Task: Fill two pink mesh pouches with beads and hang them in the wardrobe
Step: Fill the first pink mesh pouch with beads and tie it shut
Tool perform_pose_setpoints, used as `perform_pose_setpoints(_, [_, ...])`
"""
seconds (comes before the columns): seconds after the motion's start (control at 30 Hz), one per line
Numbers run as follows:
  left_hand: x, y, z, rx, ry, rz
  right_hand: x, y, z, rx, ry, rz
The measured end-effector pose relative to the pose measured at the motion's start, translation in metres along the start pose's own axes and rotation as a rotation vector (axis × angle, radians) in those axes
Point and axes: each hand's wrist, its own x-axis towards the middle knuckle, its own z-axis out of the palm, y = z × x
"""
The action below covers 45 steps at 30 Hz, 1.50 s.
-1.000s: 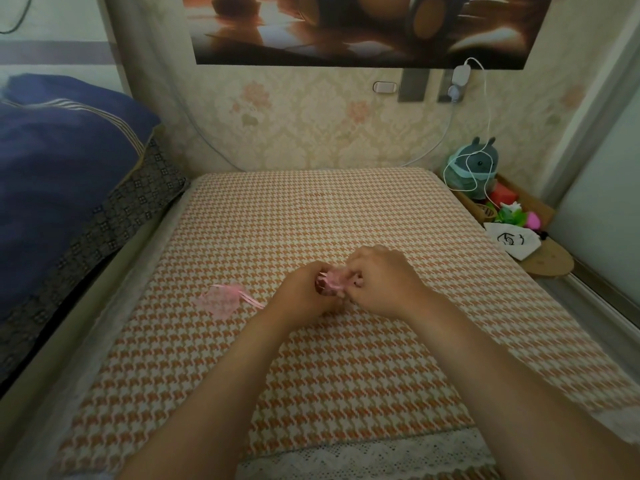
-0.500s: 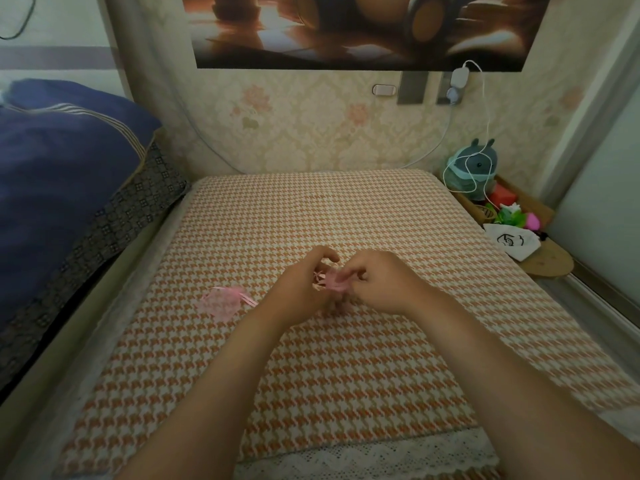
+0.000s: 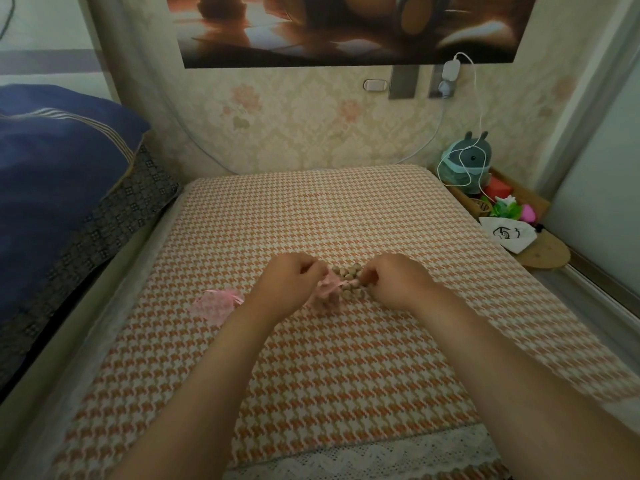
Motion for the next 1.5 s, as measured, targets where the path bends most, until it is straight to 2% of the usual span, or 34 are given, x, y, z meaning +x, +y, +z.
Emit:
perform_pose_setpoints(0.23, [-0.001, 0.003, -0.004, 0.042, -0.044, -0.056, 0.004, 0.0, 0.007, -0.113, -0.015, -0.002])
perform_pose_setpoints(0.4, [-0.003, 0.005, -0.009, -0.031, -0.076, -0.105, 0.002, -0.002, 0.004, -0.143, -0.025, 0.027])
perform_pose_setpoints(0.47, [-0.004, 0.005, -0.01, -0.022, -0.085, -0.113, -0.001, -0.009, -0.005, -0.031, 0.05, 0.036])
perform_pose_setpoints(0.6, [-0.005, 0.005, -0.012, -0.007, -0.079, -0.109, -0.01, -0.031, -0.027, 0.348, 0.255, -0.016])
perform_pose_setpoints(0.7, [-0.006, 0.005, -0.011, 0.007, -0.063, -0.085, -0.019, -0.047, -0.027, 0.513, 0.216, -0.122])
perform_pose_setpoints(1.13, [-0.008, -0.003, -0.012, 0.094, -0.016, 0.011, -0.012, -0.058, -0.003, 0.193, 0.218, -0.27])
perform_pose_setpoints(1.33, [-0.005, -0.007, -0.015, 0.103, -0.009, 0.024, -0.013, -0.049, -0.001, 0.099, 0.021, -0.313])
perform_pose_setpoints(1.5, [-0.006, -0.008, -0.016, 0.112, -0.024, 0.035, -0.015, -0.053, 0.0, 0.042, 0.037, -0.361])
